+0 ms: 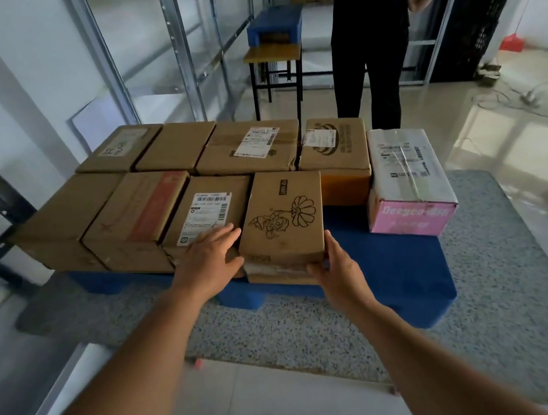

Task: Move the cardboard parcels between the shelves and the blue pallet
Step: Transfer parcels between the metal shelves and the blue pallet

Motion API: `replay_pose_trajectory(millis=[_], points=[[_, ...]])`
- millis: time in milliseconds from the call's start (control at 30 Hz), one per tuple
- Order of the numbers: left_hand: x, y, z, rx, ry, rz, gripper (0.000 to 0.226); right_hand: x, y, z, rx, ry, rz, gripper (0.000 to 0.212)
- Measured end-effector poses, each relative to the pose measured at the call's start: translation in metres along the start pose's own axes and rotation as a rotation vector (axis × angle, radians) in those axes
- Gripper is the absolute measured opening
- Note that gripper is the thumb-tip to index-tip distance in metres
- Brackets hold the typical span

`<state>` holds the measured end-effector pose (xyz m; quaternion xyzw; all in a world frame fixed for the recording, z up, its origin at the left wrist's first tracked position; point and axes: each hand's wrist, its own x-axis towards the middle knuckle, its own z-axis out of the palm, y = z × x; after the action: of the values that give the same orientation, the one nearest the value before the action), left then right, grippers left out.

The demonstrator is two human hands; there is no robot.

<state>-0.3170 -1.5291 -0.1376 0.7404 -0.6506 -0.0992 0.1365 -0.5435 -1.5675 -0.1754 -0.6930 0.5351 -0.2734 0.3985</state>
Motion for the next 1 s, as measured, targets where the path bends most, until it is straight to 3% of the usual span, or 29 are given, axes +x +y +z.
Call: replay_pose_trajectory(millis=[433, 633, 767, 900, 1000], points=[[0.002, -0.01, 0.002, 0.068, 0.091, 0.056, 0.047, -0.004, -0.002, 0.007, -0.027, 0.016, 0.019, 0.066], [0.0, -0.009, -0.007, 0.09, -0.018, 0.051, 0.055, -0.005, -0.011, 0.001, -0.076, -0.031, 0.015, 0.059], [-0.021, -0.003, -0.016, 0.034, -0.012, 0.045, 0.062, -0.013, -0.024, -0.01, -0.152, 0.024, 0.037, 0.077], [-0.059, 0.007, -0.024, -0.03, 0.117, -0.007, 0.059, -0.028, -0.051, -0.015, -0.357, 0.223, -0.217, 0.063], [-0.096, 0.018, -0.02, -0.092, 0.272, -0.111, 0.057, -0.045, -0.071, -0.006, -0.454, 0.245, -0.406, 0.046]])
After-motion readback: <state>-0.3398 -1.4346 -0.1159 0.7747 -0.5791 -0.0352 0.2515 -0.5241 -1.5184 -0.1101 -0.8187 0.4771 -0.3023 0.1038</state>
